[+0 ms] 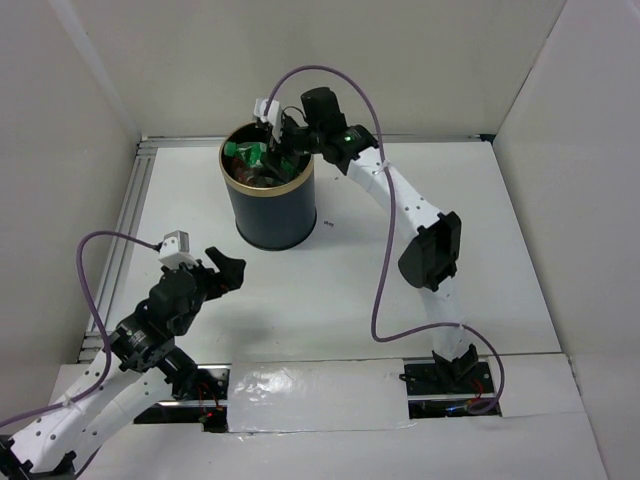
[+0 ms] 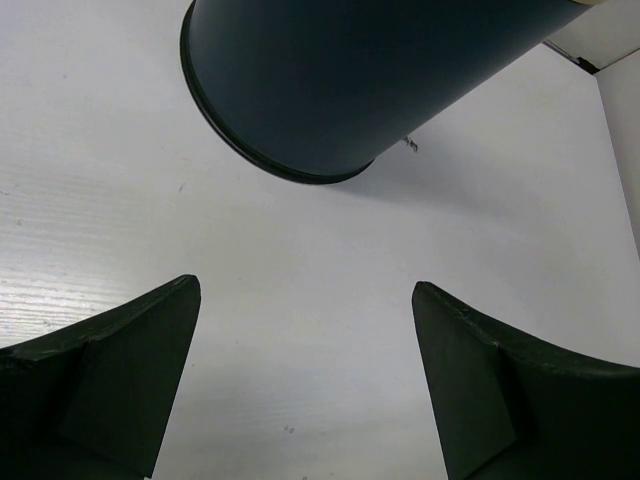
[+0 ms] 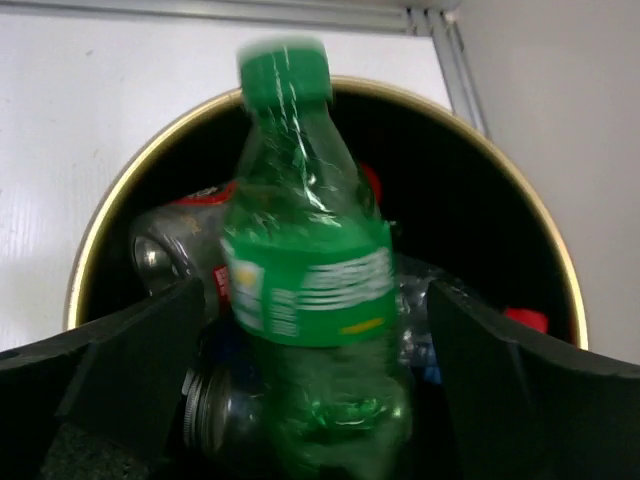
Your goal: Put the plastic bottles in the bin
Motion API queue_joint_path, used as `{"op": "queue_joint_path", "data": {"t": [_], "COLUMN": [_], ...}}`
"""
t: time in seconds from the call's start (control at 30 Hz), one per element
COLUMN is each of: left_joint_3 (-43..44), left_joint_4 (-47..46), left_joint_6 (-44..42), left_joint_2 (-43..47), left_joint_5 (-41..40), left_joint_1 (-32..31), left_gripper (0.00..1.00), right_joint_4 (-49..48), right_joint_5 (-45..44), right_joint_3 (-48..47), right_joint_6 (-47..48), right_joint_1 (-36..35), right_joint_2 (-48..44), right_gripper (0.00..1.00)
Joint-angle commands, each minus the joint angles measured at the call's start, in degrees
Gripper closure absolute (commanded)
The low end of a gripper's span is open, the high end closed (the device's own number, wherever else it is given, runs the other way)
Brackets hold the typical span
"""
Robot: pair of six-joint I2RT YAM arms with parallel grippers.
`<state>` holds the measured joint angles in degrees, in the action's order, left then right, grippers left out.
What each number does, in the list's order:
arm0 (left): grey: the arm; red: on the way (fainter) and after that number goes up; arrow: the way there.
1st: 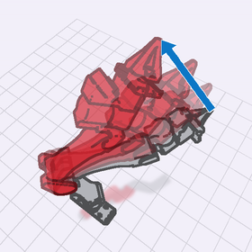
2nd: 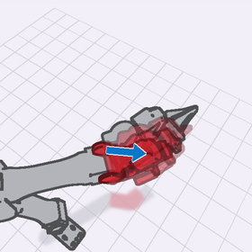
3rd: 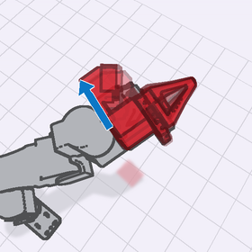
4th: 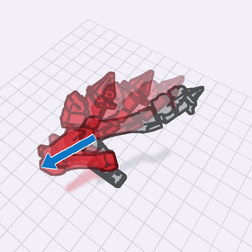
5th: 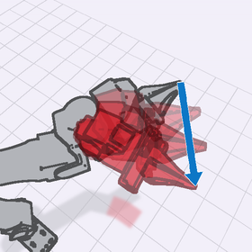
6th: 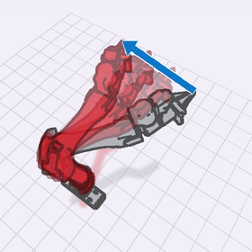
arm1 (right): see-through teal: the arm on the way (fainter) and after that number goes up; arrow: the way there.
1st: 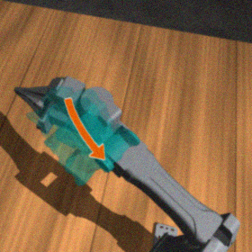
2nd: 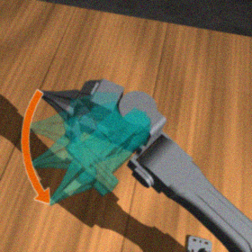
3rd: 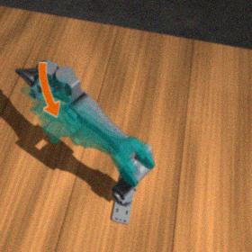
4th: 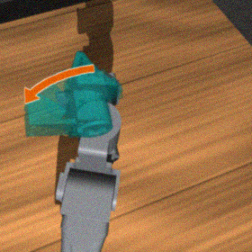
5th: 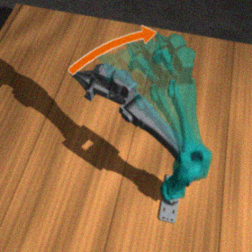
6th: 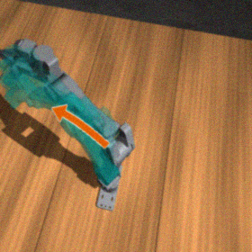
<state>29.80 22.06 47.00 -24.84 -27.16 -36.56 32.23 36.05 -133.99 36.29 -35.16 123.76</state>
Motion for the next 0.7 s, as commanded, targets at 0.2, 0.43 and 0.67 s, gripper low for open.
{"op": "queue_joint_path", "data": {"t": [0.2,0.43,0.67], "left_joint_3": [2.54,4.39,7.46], "left_joint_4": [-5.37,-12.74,-14.33], "left_joint_6": [-5.86,-11.31,-14.57], "left_joint_2": [-6.62,-12.59,-19.19], "left_joint_5": [5.71,8.26,10.54], "left_joint_1": [-1.68,-2.20,-1.68], "left_gripper": [0.00,0.00,0.00], "right_joint_4": [-2.70,-0.23,-9.29], "right_joint_5": [-14.52,-40.68,-45.92], "right_joint_3": [-1.71,27.78,70.56], "right_joint_6": [-22.57,-27.23,-27.42], "right_joint_1": [5.10,14.14,24.41], "right_joint_2": [-9.59,-28.91,-56.48], "right_gripper": [0.00,0.00,0.00]}}
